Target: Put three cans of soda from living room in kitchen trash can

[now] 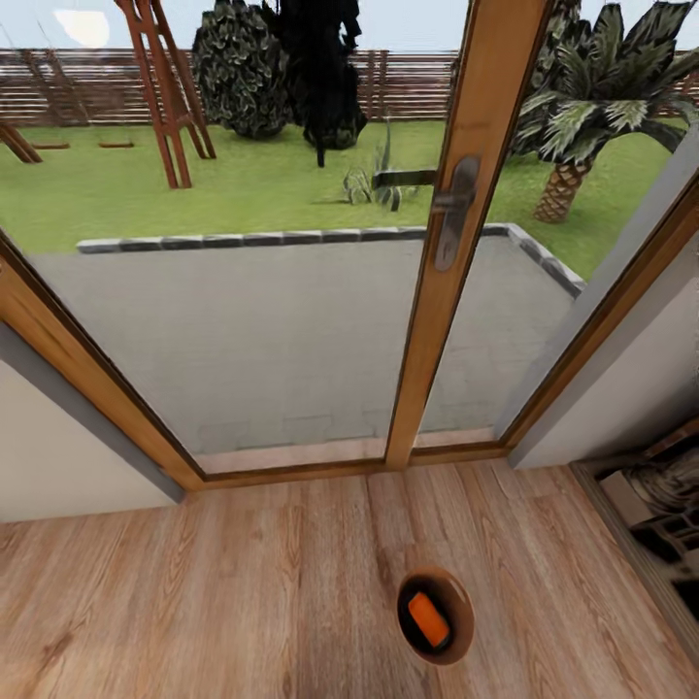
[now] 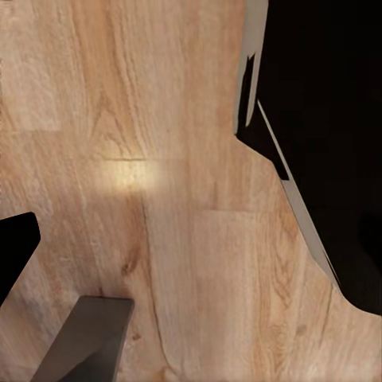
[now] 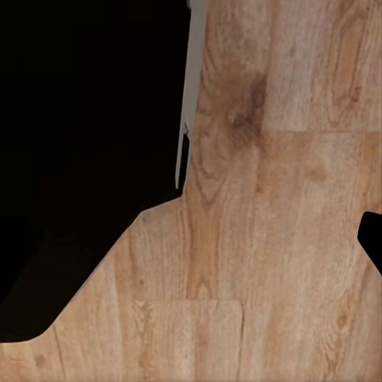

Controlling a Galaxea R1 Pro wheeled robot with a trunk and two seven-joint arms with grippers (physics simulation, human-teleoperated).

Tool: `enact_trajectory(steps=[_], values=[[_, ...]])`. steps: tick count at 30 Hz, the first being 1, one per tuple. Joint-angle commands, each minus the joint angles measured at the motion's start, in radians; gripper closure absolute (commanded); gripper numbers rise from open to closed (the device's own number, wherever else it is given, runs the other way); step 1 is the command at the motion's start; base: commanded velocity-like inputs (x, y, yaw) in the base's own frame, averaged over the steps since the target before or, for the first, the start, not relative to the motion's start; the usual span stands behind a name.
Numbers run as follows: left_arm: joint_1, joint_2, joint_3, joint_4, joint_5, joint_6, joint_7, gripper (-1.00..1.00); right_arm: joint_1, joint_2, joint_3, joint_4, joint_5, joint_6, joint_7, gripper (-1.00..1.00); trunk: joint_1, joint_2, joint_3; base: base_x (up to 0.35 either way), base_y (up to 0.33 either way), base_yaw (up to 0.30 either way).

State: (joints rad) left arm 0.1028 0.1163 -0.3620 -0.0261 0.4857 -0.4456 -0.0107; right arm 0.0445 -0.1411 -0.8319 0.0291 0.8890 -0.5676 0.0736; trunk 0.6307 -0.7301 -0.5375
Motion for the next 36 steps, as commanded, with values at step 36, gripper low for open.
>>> enact_trajectory(steps=[36], values=[[0.0,0.007,0.008,0.001,0.003,0.048,0.002,-1.0,0.0,-0.025,-0.021,0.002,-0.001,0.034,-0.002,-1.0,-0.138,0.252,0.171,0.0,0.0,0.0]])
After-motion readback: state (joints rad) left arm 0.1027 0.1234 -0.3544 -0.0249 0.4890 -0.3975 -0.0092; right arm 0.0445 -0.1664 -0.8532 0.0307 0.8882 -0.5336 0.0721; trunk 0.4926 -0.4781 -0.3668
